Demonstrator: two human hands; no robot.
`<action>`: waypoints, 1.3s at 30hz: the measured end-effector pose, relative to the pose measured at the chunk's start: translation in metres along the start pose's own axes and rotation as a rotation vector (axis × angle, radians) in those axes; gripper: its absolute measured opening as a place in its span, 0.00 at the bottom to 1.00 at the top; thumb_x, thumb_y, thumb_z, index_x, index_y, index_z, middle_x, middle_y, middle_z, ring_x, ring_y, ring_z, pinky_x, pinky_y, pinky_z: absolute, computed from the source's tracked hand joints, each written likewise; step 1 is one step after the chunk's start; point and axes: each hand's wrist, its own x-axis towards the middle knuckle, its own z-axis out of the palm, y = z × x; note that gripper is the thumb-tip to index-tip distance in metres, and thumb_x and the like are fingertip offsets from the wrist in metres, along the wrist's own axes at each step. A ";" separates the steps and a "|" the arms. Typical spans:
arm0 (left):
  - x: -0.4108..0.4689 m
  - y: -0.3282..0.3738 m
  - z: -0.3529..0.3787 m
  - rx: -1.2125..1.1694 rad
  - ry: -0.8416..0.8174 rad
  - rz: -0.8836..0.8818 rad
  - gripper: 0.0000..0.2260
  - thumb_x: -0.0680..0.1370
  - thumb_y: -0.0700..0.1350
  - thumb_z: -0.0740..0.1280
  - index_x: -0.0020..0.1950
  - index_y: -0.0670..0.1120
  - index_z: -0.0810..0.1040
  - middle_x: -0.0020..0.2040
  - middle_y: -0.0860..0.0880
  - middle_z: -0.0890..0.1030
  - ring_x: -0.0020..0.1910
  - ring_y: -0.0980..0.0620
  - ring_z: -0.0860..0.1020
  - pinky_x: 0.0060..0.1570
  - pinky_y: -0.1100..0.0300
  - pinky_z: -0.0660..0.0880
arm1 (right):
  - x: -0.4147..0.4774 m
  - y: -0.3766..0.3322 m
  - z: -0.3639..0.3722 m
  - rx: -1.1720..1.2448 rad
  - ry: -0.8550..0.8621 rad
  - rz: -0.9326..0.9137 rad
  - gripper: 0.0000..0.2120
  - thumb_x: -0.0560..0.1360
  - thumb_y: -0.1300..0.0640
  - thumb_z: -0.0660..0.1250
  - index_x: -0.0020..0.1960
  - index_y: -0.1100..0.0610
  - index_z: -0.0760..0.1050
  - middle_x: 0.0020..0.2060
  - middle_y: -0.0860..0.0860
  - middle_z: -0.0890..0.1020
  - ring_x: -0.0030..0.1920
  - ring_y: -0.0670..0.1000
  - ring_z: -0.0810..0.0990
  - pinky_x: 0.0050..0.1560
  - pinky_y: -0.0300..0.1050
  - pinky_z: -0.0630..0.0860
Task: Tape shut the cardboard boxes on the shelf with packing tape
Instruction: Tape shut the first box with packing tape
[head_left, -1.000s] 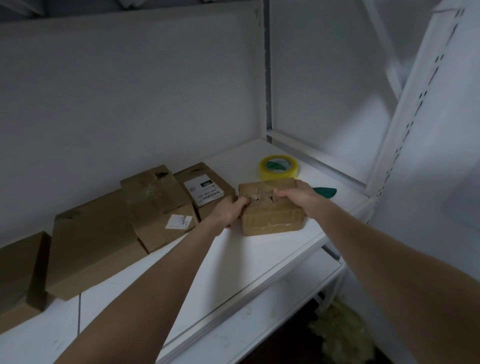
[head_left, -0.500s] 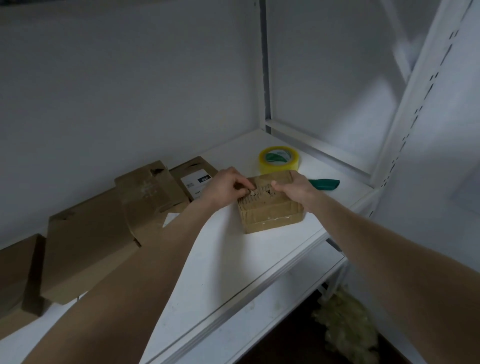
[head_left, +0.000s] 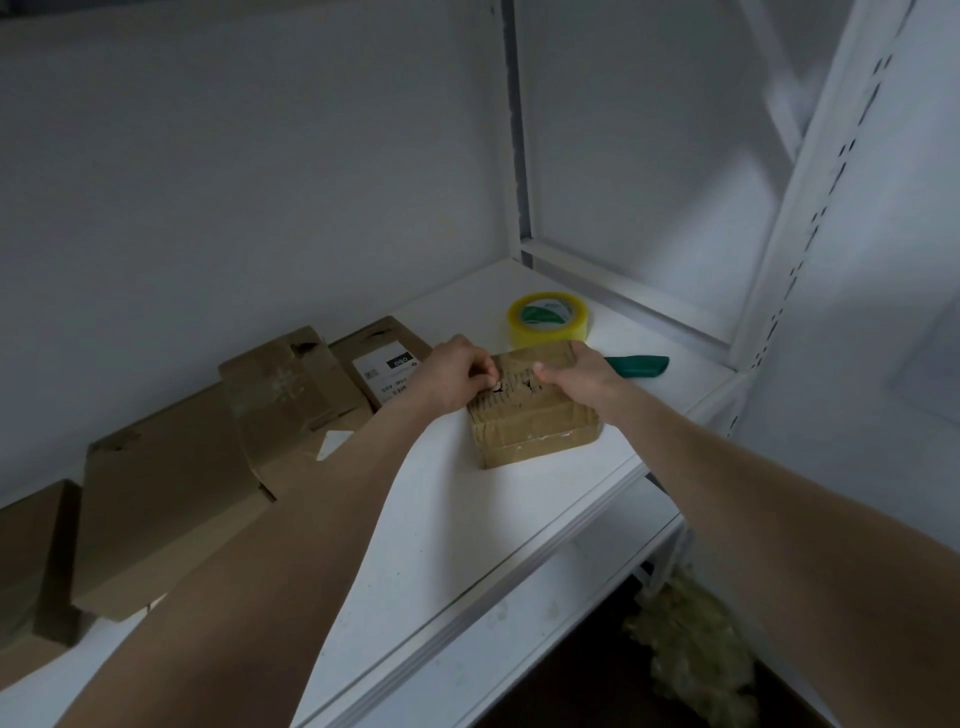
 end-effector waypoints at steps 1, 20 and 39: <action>0.001 0.000 0.001 -0.008 -0.003 0.000 0.03 0.75 0.39 0.70 0.43 0.43 0.82 0.39 0.52 0.76 0.44 0.52 0.77 0.48 0.60 0.73 | 0.001 0.001 0.000 -0.001 0.001 -0.002 0.40 0.72 0.43 0.72 0.77 0.52 0.58 0.69 0.55 0.72 0.65 0.59 0.75 0.63 0.60 0.74; -0.003 0.016 0.005 0.204 -0.028 0.130 0.10 0.77 0.49 0.67 0.57 0.56 0.81 0.53 0.48 0.76 0.55 0.49 0.72 0.55 0.50 0.71 | 0.007 0.005 0.001 -0.022 0.021 -0.028 0.38 0.73 0.43 0.71 0.77 0.53 0.59 0.68 0.55 0.73 0.64 0.58 0.75 0.64 0.58 0.74; 0.011 0.025 0.008 0.040 -0.107 -0.012 0.02 0.77 0.45 0.68 0.46 0.51 0.80 0.46 0.53 0.78 0.47 0.55 0.75 0.49 0.58 0.73 | 0.010 0.005 0.002 -0.027 0.010 -0.025 0.36 0.75 0.44 0.69 0.77 0.53 0.59 0.69 0.56 0.72 0.65 0.59 0.74 0.65 0.58 0.73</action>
